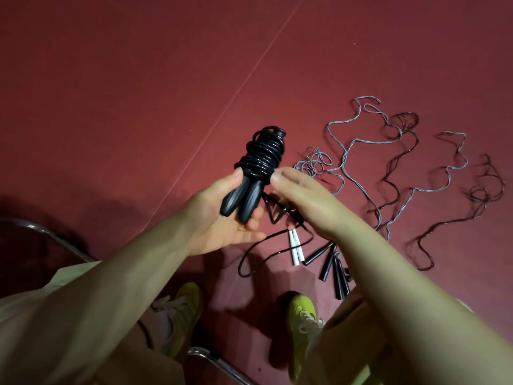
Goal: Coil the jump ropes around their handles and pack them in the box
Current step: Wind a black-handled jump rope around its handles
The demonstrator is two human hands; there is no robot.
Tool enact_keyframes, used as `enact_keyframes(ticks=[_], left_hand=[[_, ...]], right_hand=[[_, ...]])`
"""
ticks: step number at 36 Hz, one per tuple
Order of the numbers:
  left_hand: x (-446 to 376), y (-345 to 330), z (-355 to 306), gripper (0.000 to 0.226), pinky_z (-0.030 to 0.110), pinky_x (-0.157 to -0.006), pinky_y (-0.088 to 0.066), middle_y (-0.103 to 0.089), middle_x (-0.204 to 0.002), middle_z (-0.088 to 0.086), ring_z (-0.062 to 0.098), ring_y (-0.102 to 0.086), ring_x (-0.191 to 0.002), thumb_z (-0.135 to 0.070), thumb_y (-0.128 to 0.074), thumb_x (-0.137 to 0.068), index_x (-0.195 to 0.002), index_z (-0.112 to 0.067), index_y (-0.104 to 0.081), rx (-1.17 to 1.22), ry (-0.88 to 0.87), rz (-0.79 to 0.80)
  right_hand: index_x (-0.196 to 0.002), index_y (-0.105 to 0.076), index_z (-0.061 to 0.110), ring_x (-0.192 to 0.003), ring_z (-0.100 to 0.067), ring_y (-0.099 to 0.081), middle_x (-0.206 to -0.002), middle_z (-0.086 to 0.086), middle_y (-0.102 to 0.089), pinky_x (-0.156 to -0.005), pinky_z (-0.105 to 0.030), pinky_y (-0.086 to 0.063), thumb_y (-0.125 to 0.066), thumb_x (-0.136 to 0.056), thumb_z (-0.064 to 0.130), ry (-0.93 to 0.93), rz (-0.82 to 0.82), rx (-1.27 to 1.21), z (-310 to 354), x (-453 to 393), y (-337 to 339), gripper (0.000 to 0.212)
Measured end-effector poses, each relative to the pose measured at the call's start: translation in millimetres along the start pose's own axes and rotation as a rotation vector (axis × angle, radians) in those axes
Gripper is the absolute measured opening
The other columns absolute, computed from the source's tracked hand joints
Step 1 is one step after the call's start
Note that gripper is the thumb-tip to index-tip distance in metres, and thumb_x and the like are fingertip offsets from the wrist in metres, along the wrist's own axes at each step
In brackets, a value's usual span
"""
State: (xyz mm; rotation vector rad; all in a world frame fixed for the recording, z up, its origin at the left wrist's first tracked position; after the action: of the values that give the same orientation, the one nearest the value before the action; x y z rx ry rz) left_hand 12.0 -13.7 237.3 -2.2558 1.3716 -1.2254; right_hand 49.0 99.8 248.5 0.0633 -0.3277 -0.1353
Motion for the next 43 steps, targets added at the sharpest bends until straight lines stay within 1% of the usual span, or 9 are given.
enact_keyframes(ticks=[8,14,18,21,26,32,37,41,43], left_hand=[[2,25,-15,0.048,0.036,-0.071,-0.044,-0.053,-0.066,0.003,0.017,-0.046,-0.056,-0.058,-0.031,-0.094,-0.086,-0.017,-0.054,0.136,-0.05,-0.244],[3,44,-29,0.048,0.033,-0.066,-0.041,-0.053,-0.065,0.005,0.018,-0.043,-0.054,-0.059,-0.036,-0.092,-0.086,-0.015,-0.054,0.288,-0.096,-0.358],[2,37,-23,0.047,0.031,-0.065,-0.041,-0.053,-0.067,0.005,0.018,-0.045,-0.054,-0.059,-0.036,-0.092,-0.098,-0.017,-0.055,0.248,-0.052,-0.281],[0,25,-15,0.048,0.032,-0.064,-0.041,-0.054,-0.067,0.005,0.018,-0.047,-0.054,-0.059,-0.034,-0.092,-0.097,-0.016,-0.055,0.184,-0.014,-0.208],[-1,11,-2,0.048,0.032,-0.063,-0.04,-0.054,-0.068,0.006,0.018,-0.046,-0.057,-0.058,-0.034,-0.092,-0.09,-0.015,-0.055,0.124,0.055,-0.121],[0,3,4,0.047,0.03,-0.062,-0.037,-0.053,-0.069,0.003,0.016,-0.046,-0.058,-0.06,-0.036,-0.086,-0.094,-0.018,-0.056,0.129,0.099,-0.04],[2,-5,6,0.052,0.028,-0.061,-0.033,-0.053,-0.068,0.002,0.014,-0.045,-0.058,-0.062,-0.037,-0.081,-0.097,-0.017,-0.057,0.083,0.128,0.029],[3,-2,5,0.054,0.026,-0.058,-0.031,-0.054,-0.068,0.001,0.013,-0.047,-0.057,-0.063,-0.029,-0.089,-0.095,-0.017,-0.058,0.033,0.142,-0.003],[2,3,5,0.057,0.024,-0.056,-0.031,-0.054,-0.068,0.001,0.012,-0.047,-0.057,-0.063,-0.027,-0.091,-0.093,-0.016,-0.059,0.008,0.162,-0.037]], right_hand=[[-0.102,-0.059,0.02,-0.056,-0.006,-0.055,-0.071,0.007,-0.06,-0.049,-0.02,-0.04,-0.074,-0.081,0.016,-0.153,0.089,0.09,-20,10,21,0.027],[-0.101,-0.061,0.003,-0.055,-0.01,-0.055,-0.065,0.0,-0.063,-0.054,-0.024,-0.042,-0.065,-0.092,0.021,-0.309,0.11,0.357,-46,14,35,0.021],[-0.111,-0.062,0.022,-0.101,-0.014,-0.062,-0.106,0.002,-0.067,-0.098,-0.035,-0.046,-0.067,-0.069,0.048,-0.314,0.076,0.525,-51,9,39,0.05],[-0.133,-0.051,0.019,-0.123,-0.013,-0.052,-0.131,0.003,-0.056,-0.108,-0.03,-0.037,-0.069,-0.076,0.036,-0.273,0.074,0.391,-46,5,26,0.063],[-0.131,-0.049,0.007,-0.11,-0.006,-0.054,-0.124,-0.005,-0.057,-0.082,-0.007,-0.041,-0.062,-0.083,0.005,-0.092,0.055,0.04,-25,-1,6,0.049],[-0.108,-0.058,0.012,-0.103,-0.013,-0.055,-0.108,-0.007,-0.059,-0.084,-0.019,-0.043,-0.058,-0.066,0.011,0.052,0.086,-0.104,-9,-2,-10,0.042],[-0.109,-0.054,0.0,-0.071,-0.023,-0.049,-0.084,-0.016,-0.051,-0.069,-0.036,-0.038,-0.063,-0.065,0.03,-0.016,0.126,-0.144,-14,-1,-20,0.054],[-0.086,-0.054,0.014,-0.048,-0.014,-0.03,-0.063,-0.007,-0.037,-0.049,-0.024,-0.037,-0.055,-0.079,0.026,-0.106,0.232,-0.208,-14,6,-22,0.014],[-0.068,-0.061,0.026,-0.045,-0.012,-0.025,-0.055,0.001,-0.032,-0.043,-0.023,-0.032,-0.05,-0.084,0.032,-0.127,0.24,-0.162,-13,8,-19,0.02]])
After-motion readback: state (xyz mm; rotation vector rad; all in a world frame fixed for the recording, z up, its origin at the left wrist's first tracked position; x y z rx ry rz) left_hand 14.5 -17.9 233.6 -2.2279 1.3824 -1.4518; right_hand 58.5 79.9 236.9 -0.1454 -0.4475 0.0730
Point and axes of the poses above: each hand's wrist, its own x-axis away from the middle knuckle, its own y-axis out of the back of the hand, z = x × y, the point moved 7 cm from there along -x, towards the middle knuckle
